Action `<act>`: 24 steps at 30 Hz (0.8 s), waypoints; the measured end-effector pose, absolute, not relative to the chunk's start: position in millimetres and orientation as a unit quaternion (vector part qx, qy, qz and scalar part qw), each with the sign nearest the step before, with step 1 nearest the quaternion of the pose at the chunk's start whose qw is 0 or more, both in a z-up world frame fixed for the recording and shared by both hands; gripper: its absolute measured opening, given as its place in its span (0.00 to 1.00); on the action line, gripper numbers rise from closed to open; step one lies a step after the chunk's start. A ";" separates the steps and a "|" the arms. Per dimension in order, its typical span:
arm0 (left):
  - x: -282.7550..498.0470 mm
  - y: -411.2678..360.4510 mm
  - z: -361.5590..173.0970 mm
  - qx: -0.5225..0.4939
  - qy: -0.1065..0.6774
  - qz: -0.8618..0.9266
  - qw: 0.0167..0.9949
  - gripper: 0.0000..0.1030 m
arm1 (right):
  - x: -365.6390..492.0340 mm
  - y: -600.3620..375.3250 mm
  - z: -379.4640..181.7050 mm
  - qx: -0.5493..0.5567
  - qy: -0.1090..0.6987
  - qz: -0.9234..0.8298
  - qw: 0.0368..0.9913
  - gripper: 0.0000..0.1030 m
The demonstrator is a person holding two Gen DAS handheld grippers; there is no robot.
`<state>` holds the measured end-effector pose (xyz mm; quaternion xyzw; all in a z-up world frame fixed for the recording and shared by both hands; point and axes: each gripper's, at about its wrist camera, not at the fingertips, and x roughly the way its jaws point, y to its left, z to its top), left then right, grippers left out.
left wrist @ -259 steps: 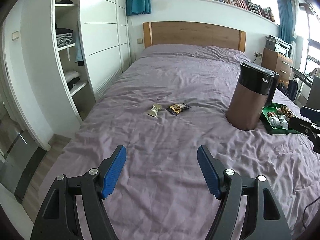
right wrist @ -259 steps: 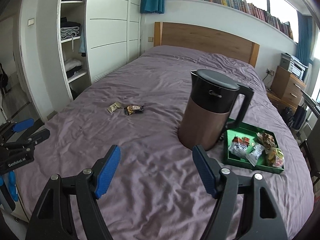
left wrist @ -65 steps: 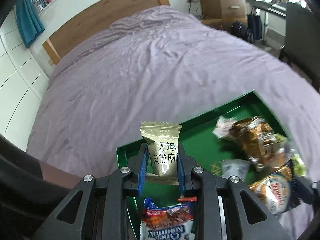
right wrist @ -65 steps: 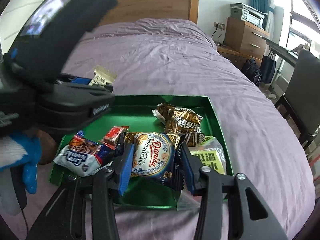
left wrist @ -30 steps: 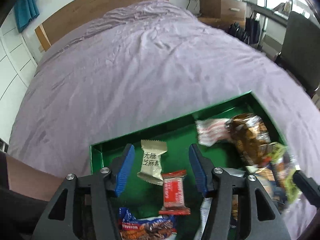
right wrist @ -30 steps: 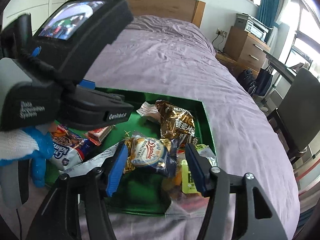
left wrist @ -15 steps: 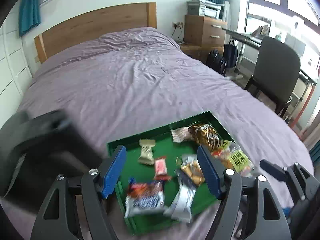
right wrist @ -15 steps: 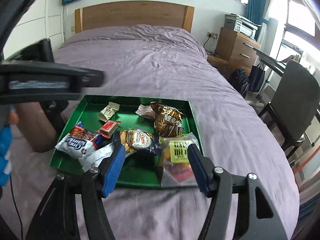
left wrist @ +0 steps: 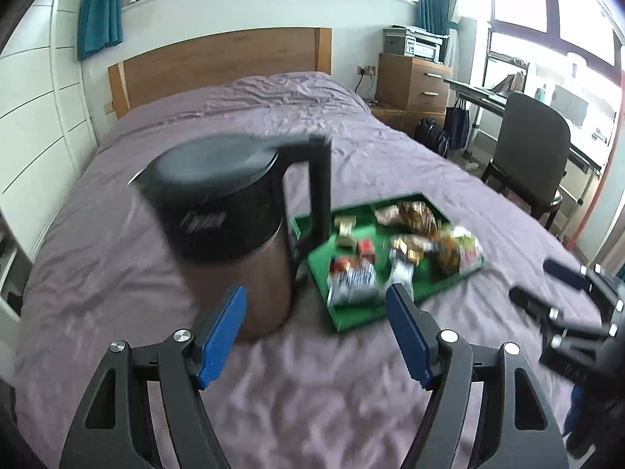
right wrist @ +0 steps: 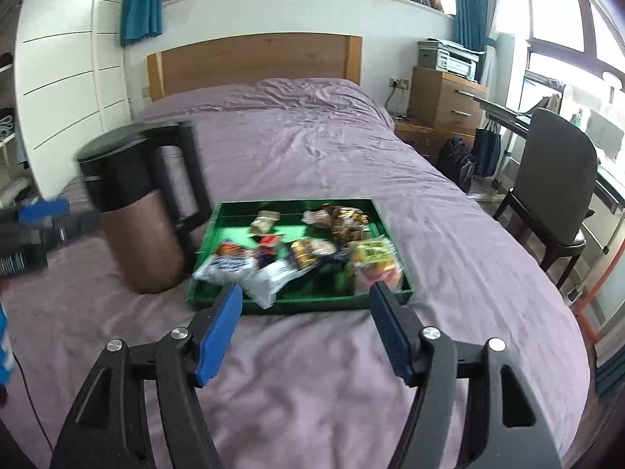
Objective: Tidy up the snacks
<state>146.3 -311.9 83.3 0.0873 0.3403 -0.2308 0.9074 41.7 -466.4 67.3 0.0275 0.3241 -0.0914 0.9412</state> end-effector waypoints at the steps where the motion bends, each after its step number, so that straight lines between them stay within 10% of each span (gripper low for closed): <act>1: 136.4 -304.2 81.7 0.092 0.342 -0.231 0.906 0.66 | 35.7 -459.4 71.4 0.025 0.323 -0.088 0.942 0.47; 4: 108.0 -283.7 78.5 0.100 0.342 -0.218 0.909 0.66 | 17.9 -437.6 80.8 0.023 0.318 -0.078 0.944 0.66; 24: 25.9 -176.9 82.0 0.044 0.331 -0.196 0.922 0.92 | -53.5 -369.2 100.5 0.017 0.299 -0.048 0.953 0.76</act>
